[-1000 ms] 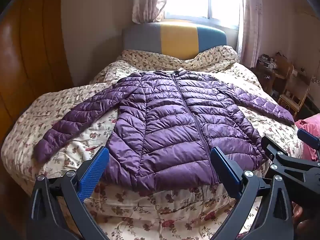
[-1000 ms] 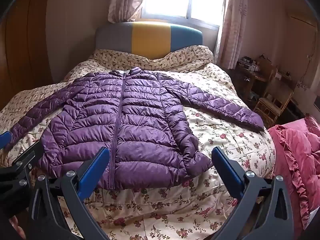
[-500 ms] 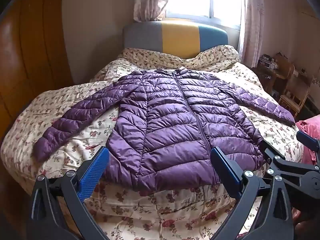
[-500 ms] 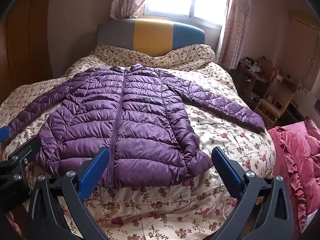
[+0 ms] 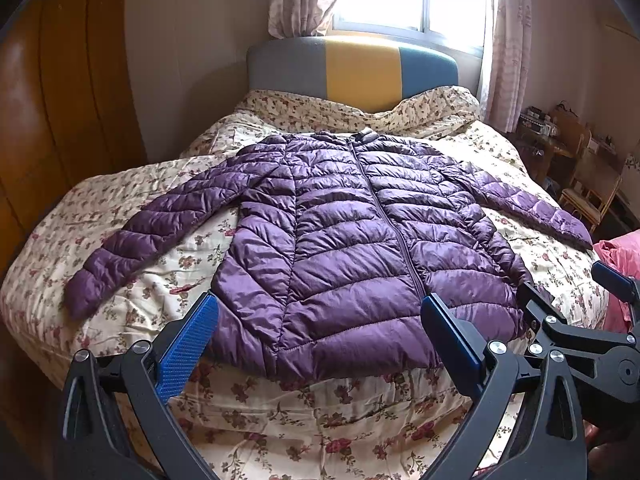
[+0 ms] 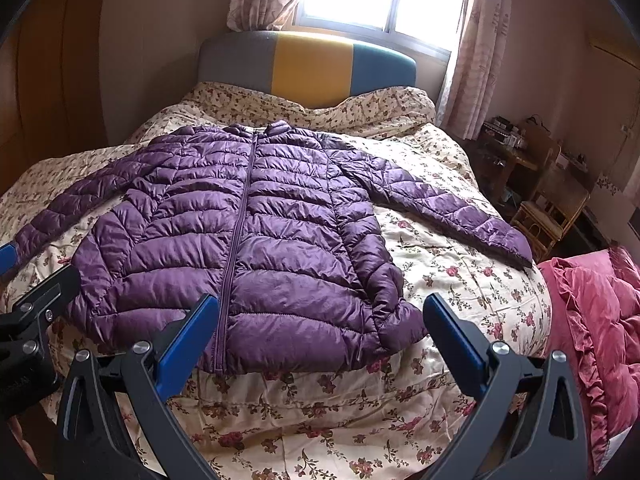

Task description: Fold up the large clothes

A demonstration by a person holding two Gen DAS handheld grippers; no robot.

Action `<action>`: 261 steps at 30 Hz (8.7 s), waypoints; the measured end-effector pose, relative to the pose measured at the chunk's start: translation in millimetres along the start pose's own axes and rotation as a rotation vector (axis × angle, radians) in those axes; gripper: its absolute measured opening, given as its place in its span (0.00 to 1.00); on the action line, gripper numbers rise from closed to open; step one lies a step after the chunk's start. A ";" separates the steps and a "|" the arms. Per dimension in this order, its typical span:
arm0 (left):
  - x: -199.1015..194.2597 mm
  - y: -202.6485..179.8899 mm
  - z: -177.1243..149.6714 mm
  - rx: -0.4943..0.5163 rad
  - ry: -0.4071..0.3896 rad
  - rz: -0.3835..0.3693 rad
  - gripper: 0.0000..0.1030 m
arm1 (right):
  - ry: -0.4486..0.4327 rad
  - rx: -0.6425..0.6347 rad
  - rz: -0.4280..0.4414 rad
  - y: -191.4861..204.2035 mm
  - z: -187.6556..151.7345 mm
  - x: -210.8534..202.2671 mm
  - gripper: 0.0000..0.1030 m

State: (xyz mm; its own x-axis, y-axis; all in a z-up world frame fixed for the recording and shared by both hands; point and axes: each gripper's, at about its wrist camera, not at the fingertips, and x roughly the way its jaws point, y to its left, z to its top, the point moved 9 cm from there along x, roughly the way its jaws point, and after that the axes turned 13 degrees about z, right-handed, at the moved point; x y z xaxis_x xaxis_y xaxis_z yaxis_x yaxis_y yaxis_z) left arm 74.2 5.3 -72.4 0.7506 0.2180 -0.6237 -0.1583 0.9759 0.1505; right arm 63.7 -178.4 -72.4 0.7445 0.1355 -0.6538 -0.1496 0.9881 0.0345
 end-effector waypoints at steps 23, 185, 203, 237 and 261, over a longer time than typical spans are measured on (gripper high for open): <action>16.0 4.0 5.5 -0.007 0.022 0.028 0.97 | 0.028 0.007 0.022 -0.4 6.4 23.4 0.98; 346.2 -87.2 154.8 -0.186 0.349 -0.358 0.11 | 0.083 0.164 0.081 -128.2 156.5 315.2 0.98; 350.2 -38.4 150.8 -0.198 0.291 -0.267 0.11 | 0.168 0.166 0.042 -135.5 161.4 378.5 0.98; 326.3 -53.7 142.2 -0.257 0.230 -0.254 0.75 | 0.164 0.137 0.043 -132.1 150.4 397.4 0.98; 194.2 313.1 -77.0 -1.299 0.254 0.114 0.69 | 0.160 0.134 0.041 -132.5 150.7 396.3 0.98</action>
State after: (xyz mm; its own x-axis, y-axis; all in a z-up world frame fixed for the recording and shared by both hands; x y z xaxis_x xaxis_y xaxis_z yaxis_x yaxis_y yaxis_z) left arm 121.0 354.3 -205.5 0.5749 0.1571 -0.8030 -0.8125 0.2256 -0.5375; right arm 476.6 -244.7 -222.1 0.6247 0.1736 -0.7613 -0.0821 0.9842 0.1570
